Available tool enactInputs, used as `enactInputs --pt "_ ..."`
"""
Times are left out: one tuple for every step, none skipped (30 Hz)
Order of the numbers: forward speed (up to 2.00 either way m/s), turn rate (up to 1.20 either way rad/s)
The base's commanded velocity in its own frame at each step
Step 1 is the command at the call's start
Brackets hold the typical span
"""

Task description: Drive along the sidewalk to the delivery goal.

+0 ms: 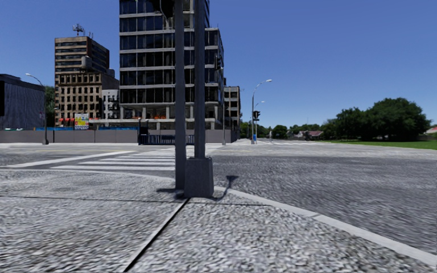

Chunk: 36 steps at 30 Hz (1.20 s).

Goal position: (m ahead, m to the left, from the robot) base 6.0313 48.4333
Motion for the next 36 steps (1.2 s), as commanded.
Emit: enactInputs --pt "2.0 0.86" --pt "2.0 0.86" --pt "2.0 0.86" --pt "2.0 0.86" --pt "2.0 0.86" --pt "2.0 0.86" --pt "2.0 0.86" --pt "2.0 0.86" --pt "2.0 0.86" --pt "2.0 0.86" --pt "2.0 0.86" --pt "2.0 0.86" --pt "2.0 0.86" --pt "2.0 0.86" --pt "2.0 0.86" --pt "2.0 0.86" --pt "2.0 0.86" --pt "2.0 0.86" --pt "2.0 0.86" --pt "2.0 0.86" --pt "2.0 0.86" --pt "2.0 0.86" --pt "2.0 0.86" --pt "2.0 0.86" --pt "2.0 0.86" --pt "2.0 0.86" --pt "2.0 0.86" --pt "2.0 0.86" --pt "2.0 0.86" --pt "2.0 0.86" --pt "2.0 0.86" --pt "2.0 0.86" --pt "2.0 0.86" --pt "2.0 0.86" --pt "2.0 0.86" --pt "2.0 0.86"
